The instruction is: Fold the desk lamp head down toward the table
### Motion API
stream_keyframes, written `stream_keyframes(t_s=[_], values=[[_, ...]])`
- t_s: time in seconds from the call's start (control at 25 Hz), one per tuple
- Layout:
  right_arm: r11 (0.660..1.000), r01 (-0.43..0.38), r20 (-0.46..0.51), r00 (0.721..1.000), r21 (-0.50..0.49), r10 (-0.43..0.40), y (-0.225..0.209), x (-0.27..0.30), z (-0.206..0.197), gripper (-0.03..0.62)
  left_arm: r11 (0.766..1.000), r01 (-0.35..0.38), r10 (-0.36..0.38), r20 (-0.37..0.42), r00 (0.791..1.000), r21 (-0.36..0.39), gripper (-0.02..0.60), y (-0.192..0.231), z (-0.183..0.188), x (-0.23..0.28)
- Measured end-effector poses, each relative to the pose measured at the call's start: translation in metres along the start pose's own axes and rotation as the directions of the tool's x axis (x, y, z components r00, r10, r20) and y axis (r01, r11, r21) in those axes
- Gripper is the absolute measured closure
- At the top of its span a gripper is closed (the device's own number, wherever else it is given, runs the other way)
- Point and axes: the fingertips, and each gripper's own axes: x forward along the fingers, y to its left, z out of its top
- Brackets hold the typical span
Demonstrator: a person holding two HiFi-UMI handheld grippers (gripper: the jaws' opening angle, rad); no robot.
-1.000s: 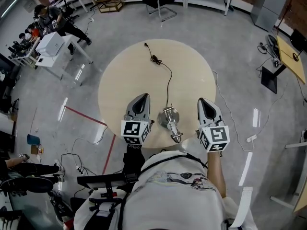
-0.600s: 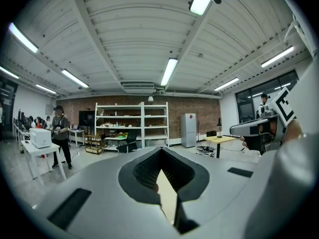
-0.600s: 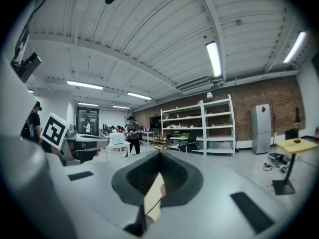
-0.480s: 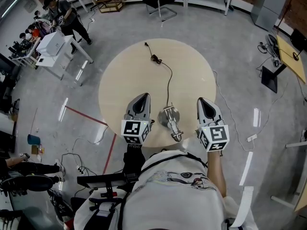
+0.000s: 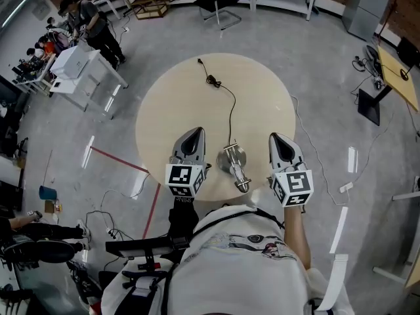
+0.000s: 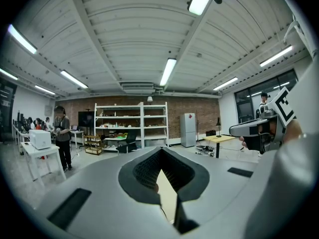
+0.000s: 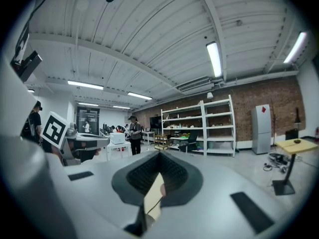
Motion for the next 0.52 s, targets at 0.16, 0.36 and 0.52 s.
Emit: stream_keyframes(t_s=[0.16,0.36,0.52], values=[[1.0,-0.005,-0.002,1.0,0.001,0.005,0.0021,-0.0029,-0.0007,0.589,1.0,0.005,-0.005,-0.003,1.0,-0.001,0.581,-0.0027,-0.0008,-0.0021],[1.0,-0.007,-0.006,1.0,0.001,0.007,0.0029,-0.0062,-0.0014,0.589,1.0,0.009,-0.009,-0.007,1.0,-0.001,0.581,-0.0051,-0.0013,-0.0043],[0.999,-0.005,-0.014,1.0,-0.035,0.004,0.0045,-0.0072,-0.002,0.589,1.0,0.014,-0.014,-0.008,1.0,-0.001,0.581,-0.0075,-0.0024,-0.0044]])
